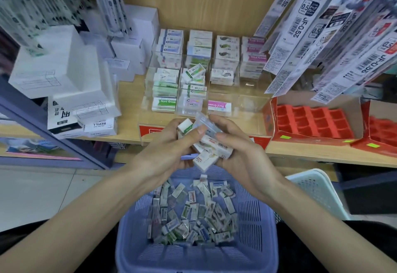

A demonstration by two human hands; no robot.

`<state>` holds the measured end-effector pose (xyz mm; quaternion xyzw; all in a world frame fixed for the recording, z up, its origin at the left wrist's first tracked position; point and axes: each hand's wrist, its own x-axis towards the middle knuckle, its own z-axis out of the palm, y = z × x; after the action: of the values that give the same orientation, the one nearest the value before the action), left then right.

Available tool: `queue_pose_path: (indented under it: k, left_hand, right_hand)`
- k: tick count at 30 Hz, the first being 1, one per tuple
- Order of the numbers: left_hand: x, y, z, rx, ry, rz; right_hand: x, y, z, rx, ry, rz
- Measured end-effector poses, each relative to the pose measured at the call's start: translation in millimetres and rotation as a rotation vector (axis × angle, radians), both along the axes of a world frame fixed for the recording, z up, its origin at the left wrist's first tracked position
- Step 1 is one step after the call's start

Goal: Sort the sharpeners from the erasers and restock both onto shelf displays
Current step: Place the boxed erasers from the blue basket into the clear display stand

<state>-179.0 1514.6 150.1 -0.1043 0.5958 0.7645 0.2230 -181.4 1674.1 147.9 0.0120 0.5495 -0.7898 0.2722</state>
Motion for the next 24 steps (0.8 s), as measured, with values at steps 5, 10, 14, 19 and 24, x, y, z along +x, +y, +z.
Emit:
queue_pose_path:
  k: [5, 10, 14, 19, 24]
  left_hand:
    - [2.1, 0.7, 1.0, 0.003, -0.015, 0.016]
    - [2.0, 1.8, 3.8, -0.005, 0.044, 0.033]
    - [3.0, 0.6, 5.6, 0.045, 0.057, 0.048]
    - [3.1, -2.4, 5.0, 0.095, 0.033, 0.057]
    - [3.9, -1.3, 4.7, 0.069, -0.026, 0.046]
  right_hand:
    - [3.3, -3.1, 0.8, 0.037, 0.049, -0.118]
    - [3.7, -6.7, 3.4, 0.018, 0.040, -0.216]
    - [3.8, -6.7, 2.3, 0.069, 0.140, -0.245]
    - [-2.8, -2.2, 2.7, 0.128, 0.260, -0.238]
    - [-4.2, -1.5, 2.6, 0.181, 0.270, -0.275]
